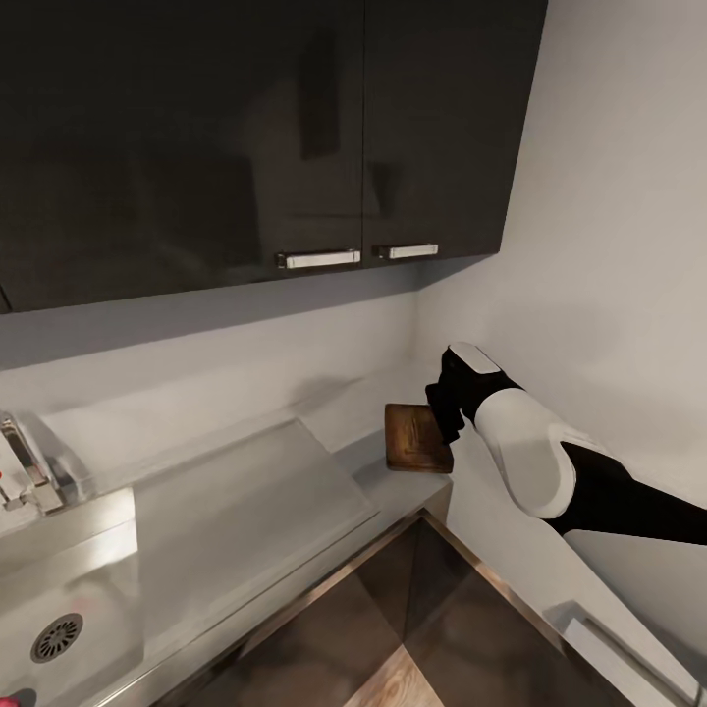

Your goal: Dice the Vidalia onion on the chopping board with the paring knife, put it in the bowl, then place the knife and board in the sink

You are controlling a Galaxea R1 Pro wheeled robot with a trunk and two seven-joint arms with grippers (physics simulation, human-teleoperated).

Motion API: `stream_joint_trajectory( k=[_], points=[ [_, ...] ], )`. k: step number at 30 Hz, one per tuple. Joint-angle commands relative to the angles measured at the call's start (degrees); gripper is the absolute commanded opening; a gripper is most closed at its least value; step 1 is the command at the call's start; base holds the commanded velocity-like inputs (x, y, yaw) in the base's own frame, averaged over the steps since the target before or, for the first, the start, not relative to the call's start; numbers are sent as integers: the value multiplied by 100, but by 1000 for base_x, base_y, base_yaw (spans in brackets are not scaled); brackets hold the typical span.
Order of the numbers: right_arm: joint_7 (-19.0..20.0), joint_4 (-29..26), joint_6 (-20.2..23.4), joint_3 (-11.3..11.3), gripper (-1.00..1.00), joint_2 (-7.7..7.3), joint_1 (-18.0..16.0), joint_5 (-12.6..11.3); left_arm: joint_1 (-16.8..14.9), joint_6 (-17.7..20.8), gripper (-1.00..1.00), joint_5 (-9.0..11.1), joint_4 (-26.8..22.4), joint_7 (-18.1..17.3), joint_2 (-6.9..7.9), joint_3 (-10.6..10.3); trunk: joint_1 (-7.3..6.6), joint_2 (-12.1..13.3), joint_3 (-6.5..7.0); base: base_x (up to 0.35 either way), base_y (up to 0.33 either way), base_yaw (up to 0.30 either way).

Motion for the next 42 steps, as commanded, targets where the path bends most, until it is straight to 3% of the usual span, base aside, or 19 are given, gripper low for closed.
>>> stream_joint_trajectory(
  k=[1, 5, 12, 42],
  points=[
    [-30, -11, 34, 24, 100, -1, -2, -26, 1, -8, 100, 8, -6, 2, 2, -1, 4, -12, -12, 13, 0, 0],
    [-30, -11, 34, 24, 100, -1, -3, -26, 4, -7, 100, 12, 0, 16, 36, -1, 4, -12, -12, 6, 0, 0],
    [-32, -11, 30, 24, 100, -1, -5, -22, 4, 9, 100, 15, 17, 32, 276, -1, 4, -12, -12, 0, 0, 0],
    [-22, 37, 11, 51, 100, -1, -1, -9, 4, 53, 100, 15, 25, 20, 263, -10, 4, -12, -27, 50, 0, 0]
  ],
)
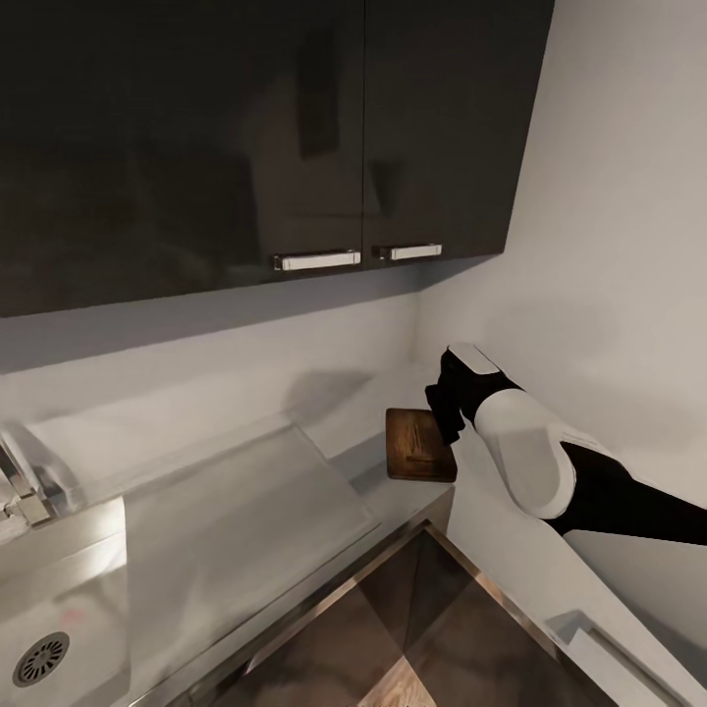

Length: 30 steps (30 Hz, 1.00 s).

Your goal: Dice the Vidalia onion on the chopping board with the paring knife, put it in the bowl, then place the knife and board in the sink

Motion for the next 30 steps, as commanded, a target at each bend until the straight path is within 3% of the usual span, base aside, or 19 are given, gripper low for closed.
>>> stream_joint_trajectory(
  k=[1, 22, 30],
  points=[
    [-29, -9, 32, 26, 100, -1, -2, -28, 1, -8, 100, 6, -9, 1, 0, -3, 3, -12, -19, 0, 0, 0],
    [-37, 54, -7, 34, 100, -1, -2, -19, 0, -8, 100, 6, -9, -1, -16, -3, 3, -12, -169, 0, 0, 0],
    [-37, 134, -372, 35, 100, -1, -2, -10, 1, -8, 100, 6, -8, -1, -26, -3, 3, -12, -217, 0, 0, 0]
  ],
)
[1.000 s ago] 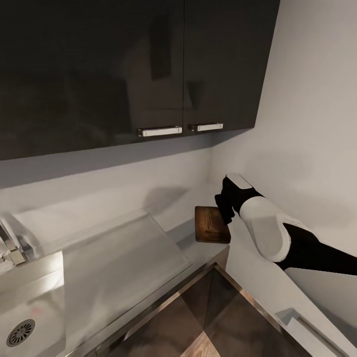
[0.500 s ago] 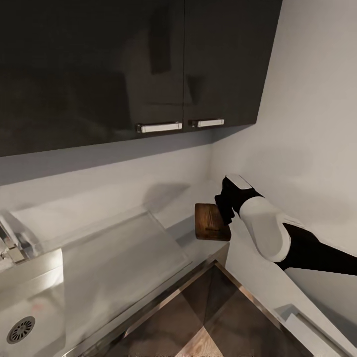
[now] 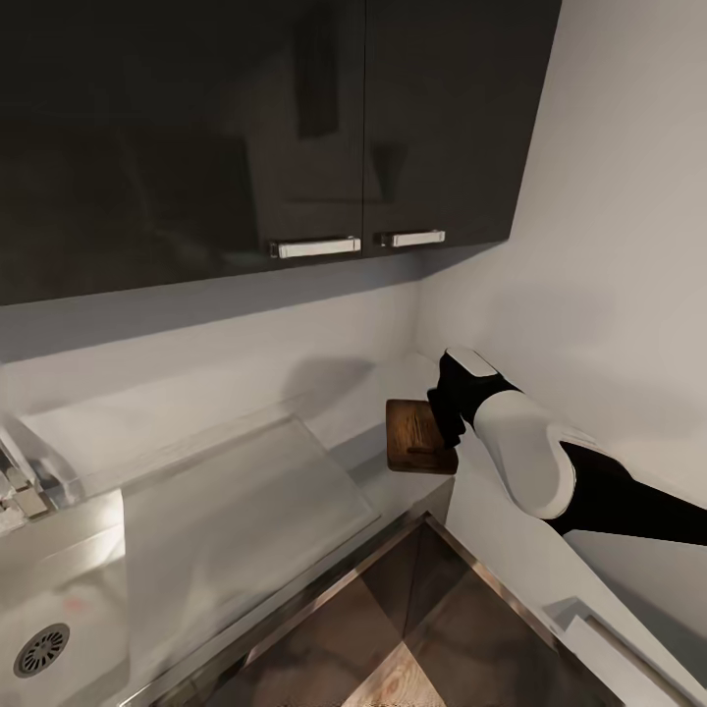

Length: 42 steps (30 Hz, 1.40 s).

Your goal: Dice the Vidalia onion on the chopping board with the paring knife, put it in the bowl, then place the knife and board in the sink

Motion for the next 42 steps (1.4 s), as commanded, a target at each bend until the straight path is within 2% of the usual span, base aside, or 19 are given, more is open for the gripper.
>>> stream_joint_trajectory(
  k=[1, 6, 13, 29, 42],
  points=[
    [-24, -5, -14, 38, 100, -1, -2, -50, 1, -8, 100, 7, -9, -1, -1, -3, 3, -12, -20, 0, 0, 0],
    [-24, 79, -69, 38, 100, -1, -2, -50, 2, -8, 100, 2, -9, -6, -2, -3, 3, -12, -61, 0, 0, 0],
    [-35, 172, -549, 38, 100, -1, -2, -50, 0, -8, 100, 2, -9, -7, -2, -3, 3, -12, -115, 0, 0, 0],
    [-39, 177, -581, 38, 100, -1, -2, -58, 0, -9, 100, 0, -10, -7, -2, -3, 3, -12, -210, 0, 0, 0],
    [-34, 177, -581, 38, 100, -1, -2, -59, 0, -8, 100, -1, -11, -7, -20, -3, 3, -12, -231, 0, 0, 13]
  ],
)
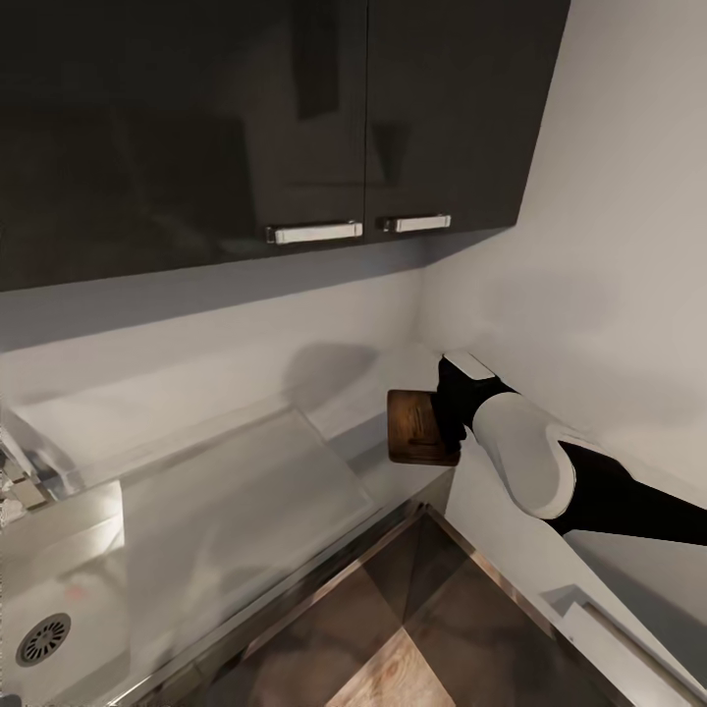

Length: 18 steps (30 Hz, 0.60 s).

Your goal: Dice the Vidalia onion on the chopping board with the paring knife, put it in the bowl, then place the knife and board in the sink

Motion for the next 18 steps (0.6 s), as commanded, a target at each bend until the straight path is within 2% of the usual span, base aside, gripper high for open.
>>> stream_joint_trajectory(
  k=[1, 18],
  points=[
    [-10, -6, -59, 31, 100, 0, -3, -61, 2, -8, 100, 6, -10, 1, -2, -2, 3, -11, -17, 0, 0, 70],
    [-9, -6, -59, 31, 100, 0, -3, -61, 3, -8, 100, 5, -9, 1, -8, -2, 3, -11, -157, 0, 0, 89]
  ],
)
